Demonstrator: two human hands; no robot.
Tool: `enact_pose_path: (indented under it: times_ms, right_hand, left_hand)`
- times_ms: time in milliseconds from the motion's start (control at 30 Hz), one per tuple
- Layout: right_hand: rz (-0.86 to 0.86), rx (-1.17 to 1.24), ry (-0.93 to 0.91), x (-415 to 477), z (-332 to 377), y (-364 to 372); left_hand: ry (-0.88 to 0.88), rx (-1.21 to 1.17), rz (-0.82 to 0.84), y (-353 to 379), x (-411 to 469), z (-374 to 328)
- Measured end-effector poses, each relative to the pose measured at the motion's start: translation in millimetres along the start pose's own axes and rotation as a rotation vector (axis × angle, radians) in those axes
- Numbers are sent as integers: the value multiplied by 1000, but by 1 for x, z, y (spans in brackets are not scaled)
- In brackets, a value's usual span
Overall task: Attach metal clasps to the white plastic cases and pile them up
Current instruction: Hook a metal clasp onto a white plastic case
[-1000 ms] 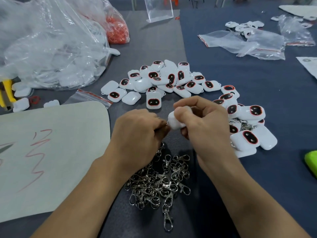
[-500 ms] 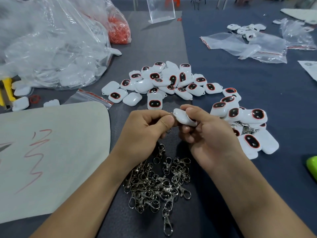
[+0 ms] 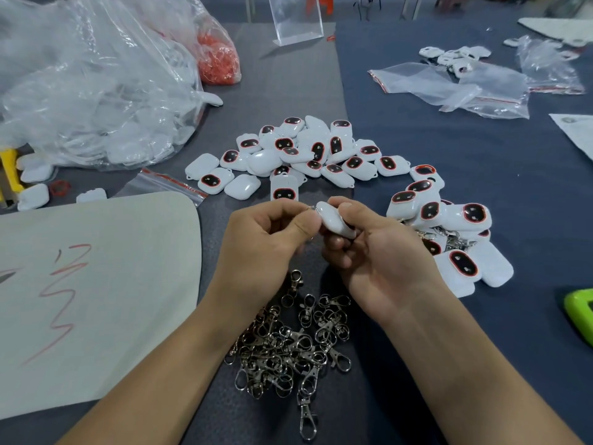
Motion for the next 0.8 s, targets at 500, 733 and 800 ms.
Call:
enact_pose_path:
  times_ms: [500,733,800]
  right_hand:
    - [-115,-313,-431,-11,19,-2]
    - [-62,-737,-723,-23,30,7]
    - [-44,-466,-523,-16,26,2]
  left_hand:
    - [244,491,39,-4,1,-15]
    - [381,693,67,-7,-2,-20]
    - [329,582,42,-8,-3,-18]
Point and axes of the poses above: each hand's wrist, its own x-axis towards the middle knuckle, its own y-axis out of the palm, z = x × y, the point moved 5 cm from there along x, towards the middle knuckle, and after that the axes turned 2 degrees about z, right-handed, at the moved point
